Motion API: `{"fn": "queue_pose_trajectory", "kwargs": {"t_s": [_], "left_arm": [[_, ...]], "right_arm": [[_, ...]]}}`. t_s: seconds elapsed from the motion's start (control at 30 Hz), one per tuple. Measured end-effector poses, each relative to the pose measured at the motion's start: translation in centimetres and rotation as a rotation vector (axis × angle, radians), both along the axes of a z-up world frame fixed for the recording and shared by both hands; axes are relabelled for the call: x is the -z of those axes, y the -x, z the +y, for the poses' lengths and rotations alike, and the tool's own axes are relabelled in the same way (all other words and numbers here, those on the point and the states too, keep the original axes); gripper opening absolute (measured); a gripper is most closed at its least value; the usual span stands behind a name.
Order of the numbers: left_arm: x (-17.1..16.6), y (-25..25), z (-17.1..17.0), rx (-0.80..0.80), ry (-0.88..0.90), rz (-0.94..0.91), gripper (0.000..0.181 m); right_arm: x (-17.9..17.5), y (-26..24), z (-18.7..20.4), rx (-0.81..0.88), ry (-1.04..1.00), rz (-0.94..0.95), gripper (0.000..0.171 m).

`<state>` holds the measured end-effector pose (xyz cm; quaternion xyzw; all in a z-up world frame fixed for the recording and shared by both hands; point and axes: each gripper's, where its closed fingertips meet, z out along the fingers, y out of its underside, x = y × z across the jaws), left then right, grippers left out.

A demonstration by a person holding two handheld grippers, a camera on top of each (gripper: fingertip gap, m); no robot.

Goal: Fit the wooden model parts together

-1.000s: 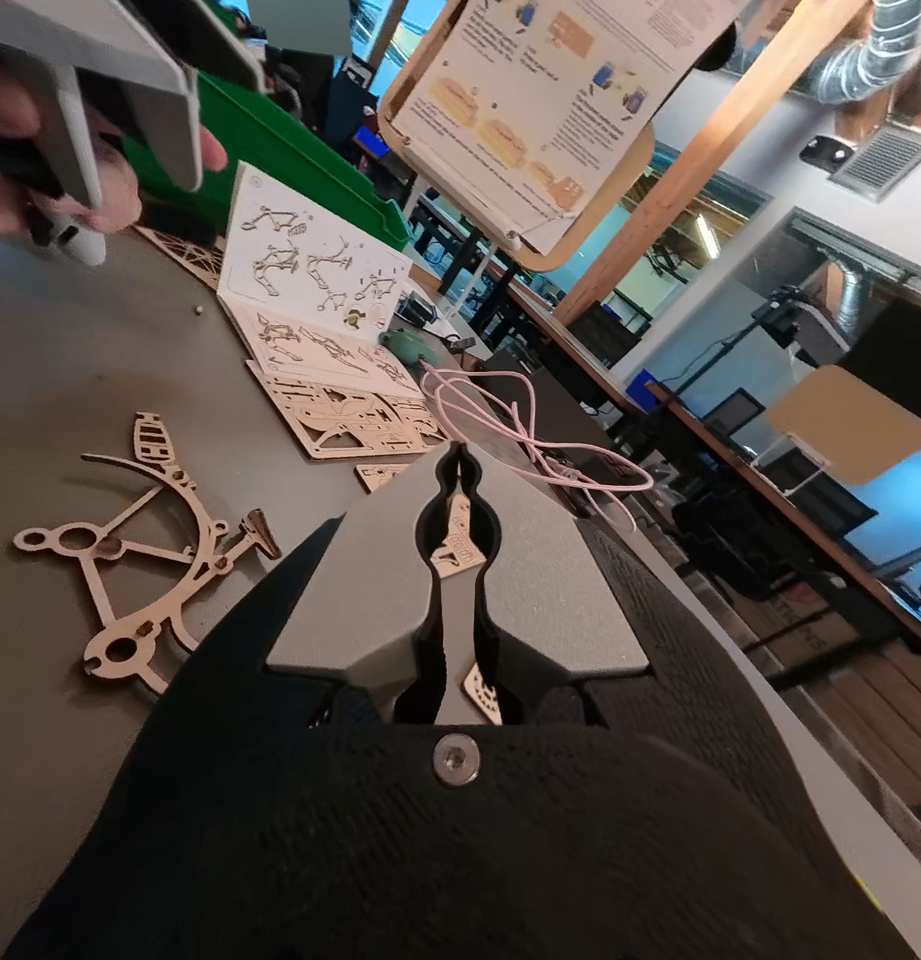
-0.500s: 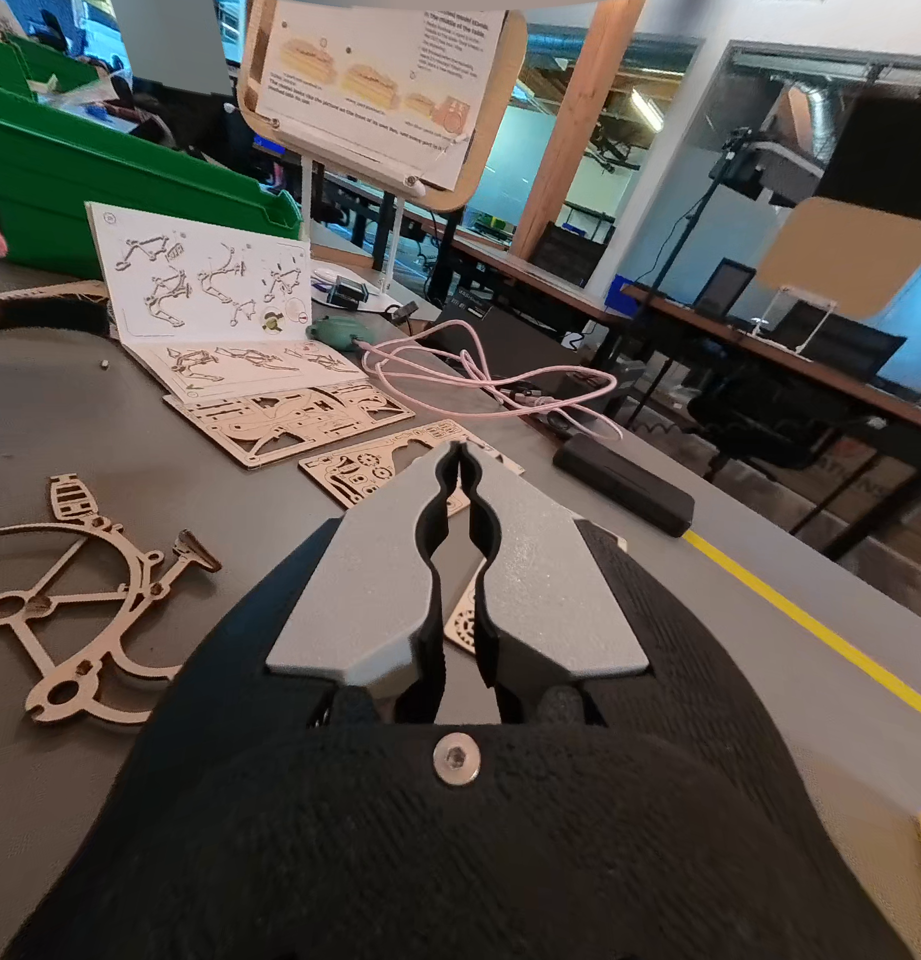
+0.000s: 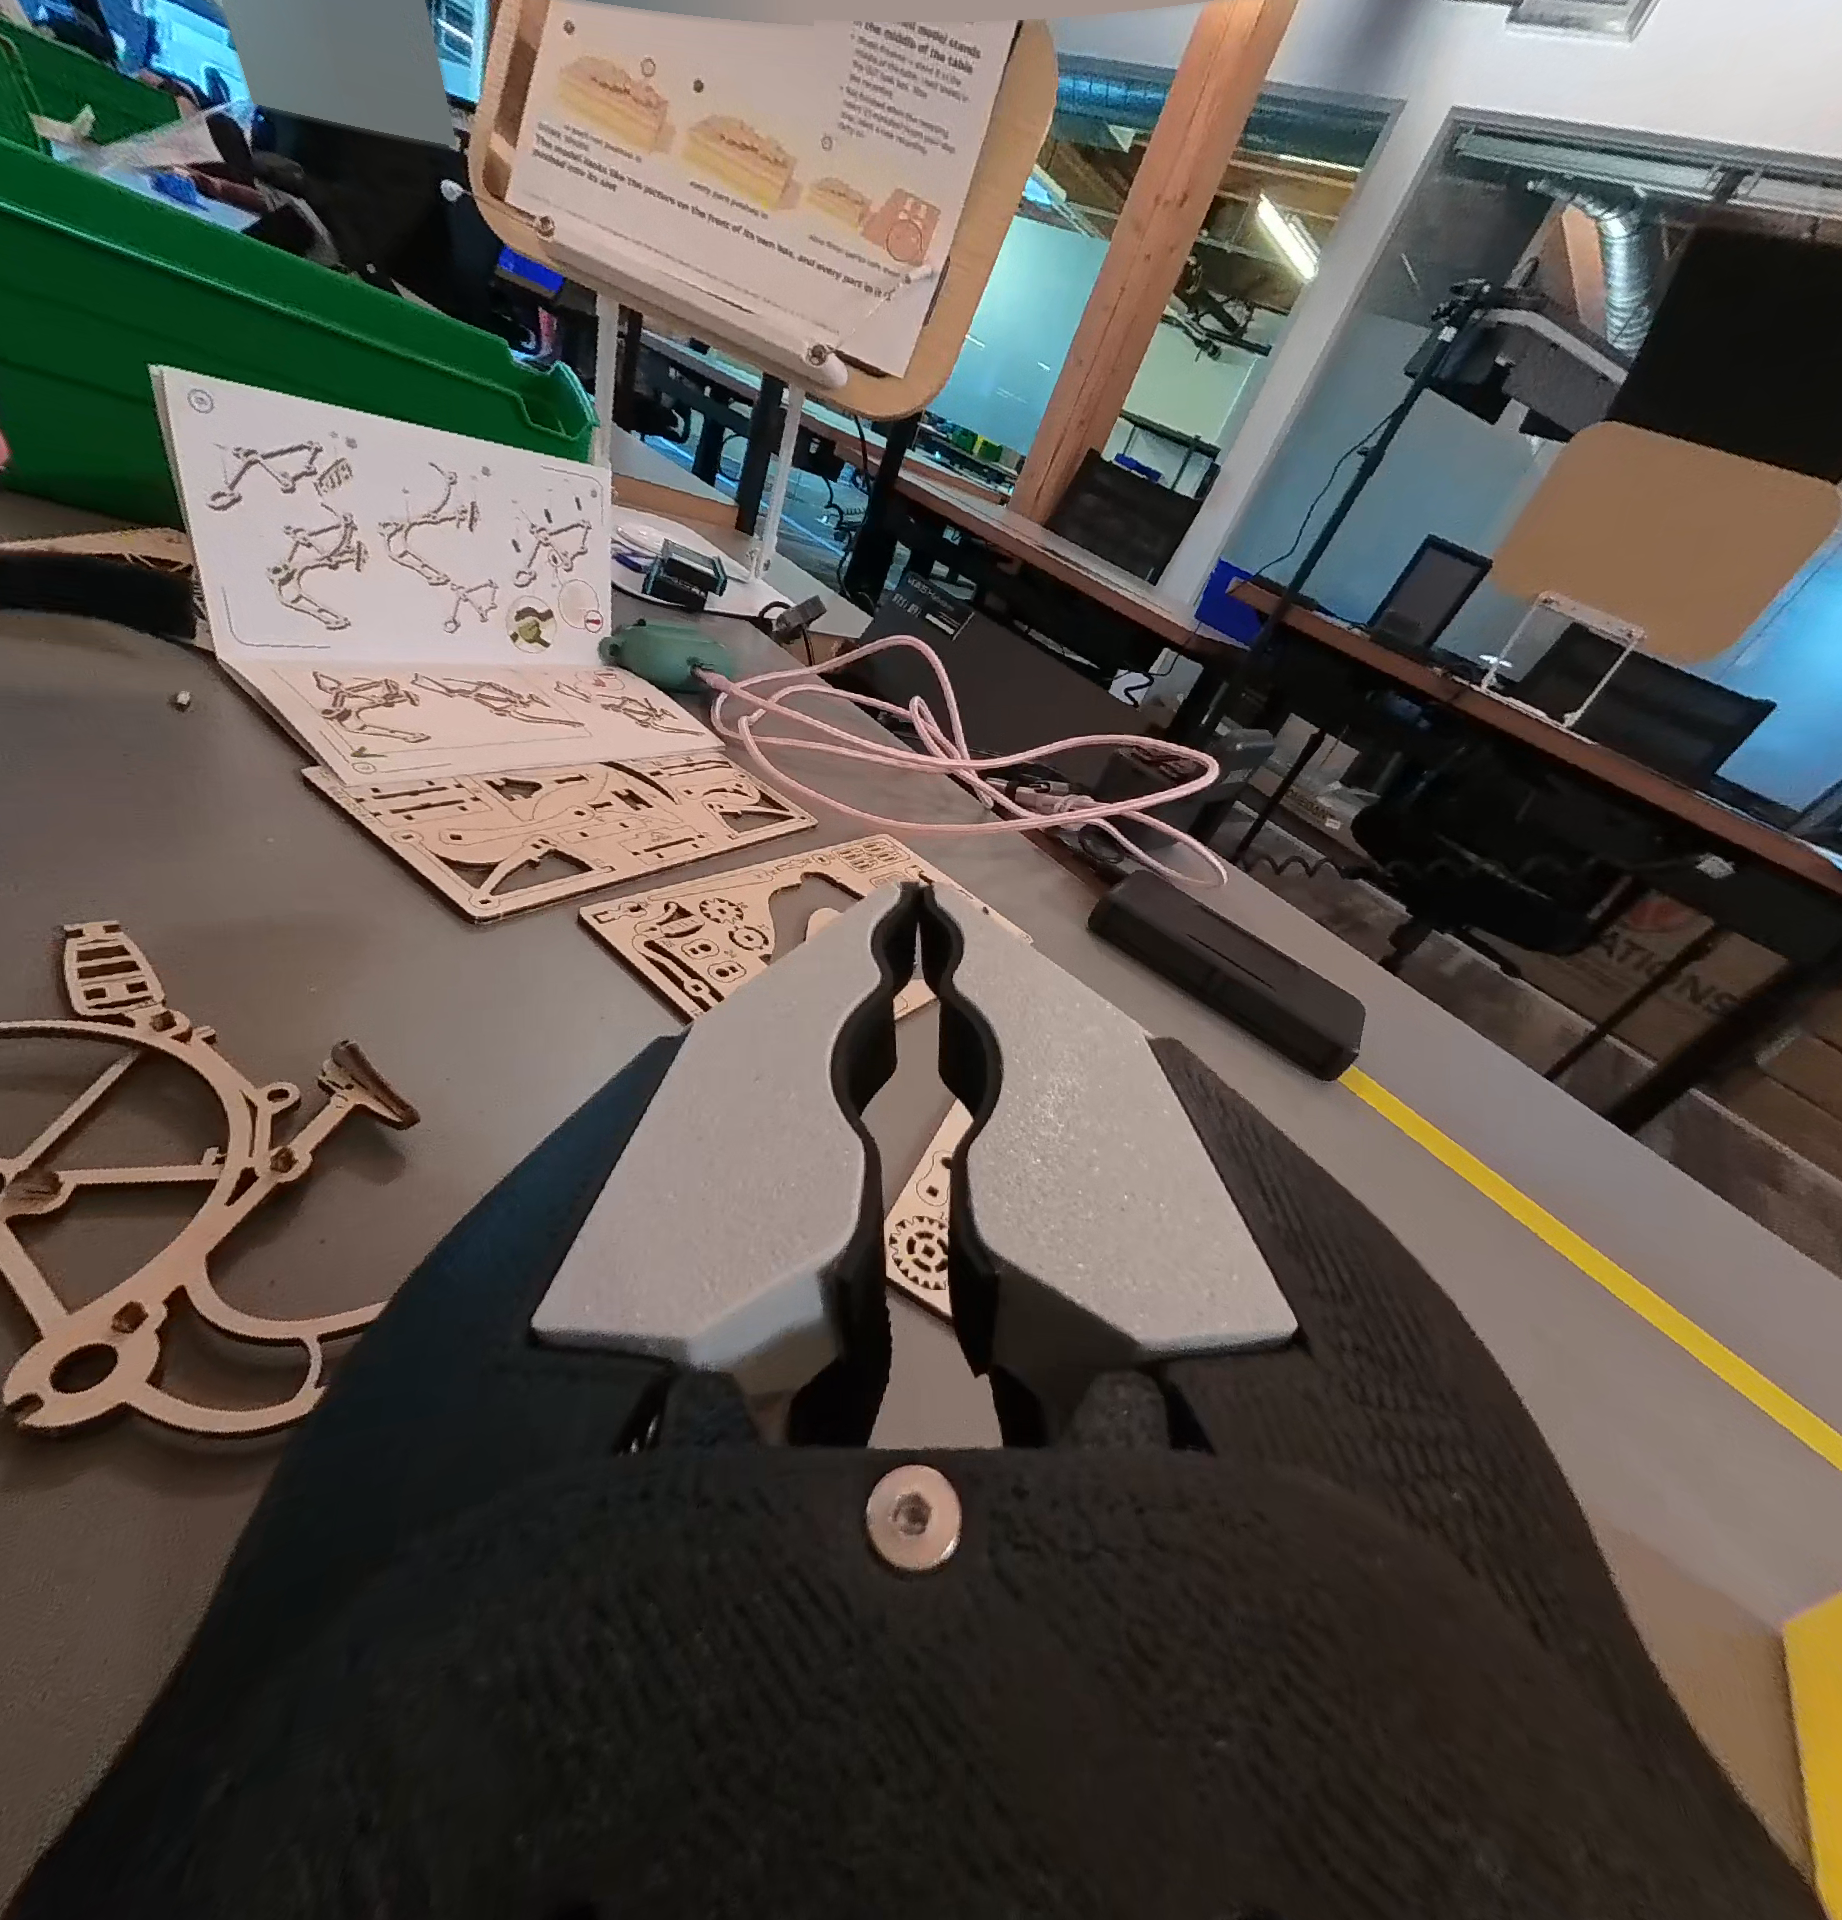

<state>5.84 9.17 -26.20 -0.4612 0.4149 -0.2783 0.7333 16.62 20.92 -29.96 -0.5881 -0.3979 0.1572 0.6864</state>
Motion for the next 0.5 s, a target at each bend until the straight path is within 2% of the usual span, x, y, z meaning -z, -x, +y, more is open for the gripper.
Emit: {"fn": "queue_pose_trajectory", "kwargs": {"t_s": [0.03, 0.13, 0.23, 0.3, 0.37, 0.5], "left_arm": [[0.1, 0.4, 0.5, -0.037, 0.000, 0.014, 0.000], [1.2, 0.5, 0.9, -0.045, -0.034, 0.161, 0.001], [4.8, 0.1, 1.2, 0.007, 0.015, 0.429, 0.020], [6.9, 0.2, 1.6, 0.027, 0.101, 0.543, 0.040], [8.9, 0.3, 1.1, 0.088, 0.204, 0.631, 0.041], [11.0, 0.5, 0.3, 0.158, 0.437, 0.686, 0.030]], "right_arm": [[0.0, 0.0, 0.0, -0.001, 0.001, 0.003, 0.000], [-0.1, 0.0, -0.2, -0.010, -0.006, 0.003, 0.000], [-0.1, 0.2, -0.3, -0.022, -0.007, 0.001, 0.000], [-0.2, 0.3, -0.5, -0.032, -0.011, 0.005, 0.000], [-0.2, 0.5, -0.6, -0.037, -0.019, -0.001, 0.000], [0.0, 0.7, -0.5, -0.038, -0.023, -0.025, 0.000]]}}
